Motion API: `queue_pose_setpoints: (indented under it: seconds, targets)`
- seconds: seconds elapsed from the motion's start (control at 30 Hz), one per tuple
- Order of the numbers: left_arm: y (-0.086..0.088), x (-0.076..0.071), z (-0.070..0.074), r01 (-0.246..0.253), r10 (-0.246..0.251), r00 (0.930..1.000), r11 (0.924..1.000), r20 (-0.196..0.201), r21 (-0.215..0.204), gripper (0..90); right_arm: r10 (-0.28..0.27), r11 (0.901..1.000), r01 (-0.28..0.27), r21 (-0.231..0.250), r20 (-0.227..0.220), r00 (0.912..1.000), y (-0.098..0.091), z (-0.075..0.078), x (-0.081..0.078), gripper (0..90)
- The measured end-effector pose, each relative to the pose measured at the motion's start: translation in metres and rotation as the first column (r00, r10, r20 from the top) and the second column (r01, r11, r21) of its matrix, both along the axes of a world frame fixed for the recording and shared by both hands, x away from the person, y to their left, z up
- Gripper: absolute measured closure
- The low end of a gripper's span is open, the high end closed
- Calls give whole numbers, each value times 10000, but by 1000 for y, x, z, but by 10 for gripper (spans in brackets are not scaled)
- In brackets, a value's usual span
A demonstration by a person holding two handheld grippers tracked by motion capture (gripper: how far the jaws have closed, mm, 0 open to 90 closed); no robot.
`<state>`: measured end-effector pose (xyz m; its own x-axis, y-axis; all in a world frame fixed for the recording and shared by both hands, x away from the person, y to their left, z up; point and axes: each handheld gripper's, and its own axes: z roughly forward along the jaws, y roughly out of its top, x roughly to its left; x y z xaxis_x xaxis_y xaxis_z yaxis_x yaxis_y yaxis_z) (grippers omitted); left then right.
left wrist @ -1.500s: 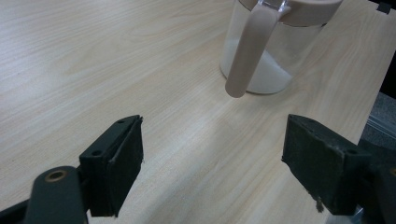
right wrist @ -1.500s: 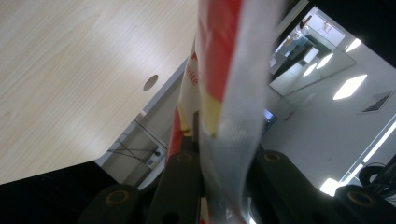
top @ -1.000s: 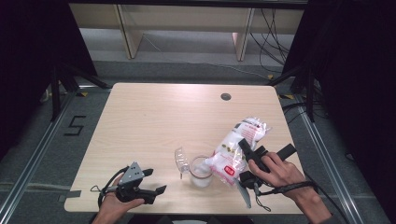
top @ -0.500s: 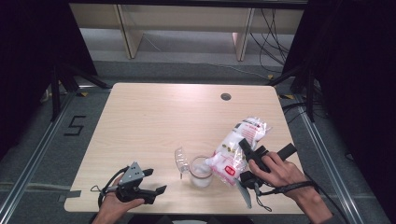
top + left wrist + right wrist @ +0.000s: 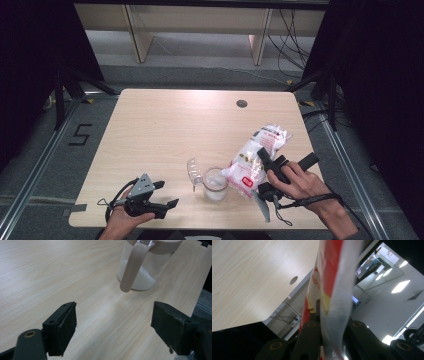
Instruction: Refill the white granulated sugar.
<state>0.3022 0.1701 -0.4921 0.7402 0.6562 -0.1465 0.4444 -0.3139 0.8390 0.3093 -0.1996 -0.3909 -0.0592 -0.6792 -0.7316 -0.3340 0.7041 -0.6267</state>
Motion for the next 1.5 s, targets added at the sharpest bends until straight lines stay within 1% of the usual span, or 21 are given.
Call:
queue_pose_setpoints:
  seconds: [0.03,0.07,0.13,0.2,0.23,0.27,0.3,0.33,0.37,0.47,0.53,0.6,0.63,0.67,0.8,0.83,1.0,1.07,1.13,1.37,1.5]
  targets:
    - [0,0,0,-20,20,10000,10000,41,14,199,-16,10000,16,41,-2,10000,0,0,0,851]
    - [1,1,0,121,-123,9997,9998,190,127,199,-17,10000,17,58,6,10000,0,0,0,852]
    - [1,1,1,127,-130,9998,9997,143,193,198,-10,10000,10,60,11,10000,0,0,0,852]
    - [1,1,0,117,-119,9998,9999,180,125,199,24,10000,-25,29,122,9999,-1,1,0,854]
    - [1,1,1,126,-129,9998,9997,150,185,199,24,10000,-25,29,122,9999,-1,1,0,854]
    - [1,1,0,76,-78,9998,9999,159,95,198,27,10000,-28,74,102,9999,-1,0,0,855]
    - [1,1,1,93,-95,9999,9998,109,178,198,29,10000,-30,58,90,10000,-1,0,-1,856]
    - [1,1,0,81,-82,9999,9999,150,102,198,29,10000,-30,58,90,10000,-1,0,-1,856]
    - [1,1,0,78,-79,9999,9999,150,102,198,-12,10000,12,20,21,10000,-1,0,0,857]
    - [1,1,0,81,-83,9999,9999,147,104,198,-7,10000,7,44,3,10000,-1,0,0,859]
    - [1,1,1,97,-99,9999,9998,105,181,198,16,10000,-16,69,-17,10000,-1,0,-1,860]
    - [1,1,1,124,-126,9998,9997,132,198,198,14,10000,-14,15,-7,10000,0,0,-1,861]
    - [1,1,0,120,-122,9998,9998,180,129,198,33,10000,-33,-19,18,10000,0,-1,-1,862]
    - [1,1,1,151,-153,9997,9998,167,123,199,67,10000,-66,-7,78,9999,0,-1,-1,862]
    - [2,2,1,216,-217,9997,9997,118,143,198,36,9999,-37,96,85,10000,0,-1,-1,864]
    - [2,2,1,196,-198,9997,9997,136,138,199,7,10000,-7,62,-11,10000,1,-1,-1,864]
    - [1,1,1,201,-202,9997,9998,152,91,199,-8,9999,8,113,15,10000,0,-1,-1,864]
    - [2,1,1,196,-198,9997,9997,137,140,198,20,9999,-21,136,81,10000,0,0,-1,865]
    - [1,1,1,170,-171,9998,9998,114,129,199,40,10000,-41,88,97,9999,0,0,-1,866]
    - [1,1,1,157,-158,9998,9998,107,116,198,34,10000,-35,88,81,10000,0,0,-1,868]
    - [1,1,1,156,-157,9998,9998,103,119,198,0,9999,-1,172,56,10000,0,-1,-1,869]
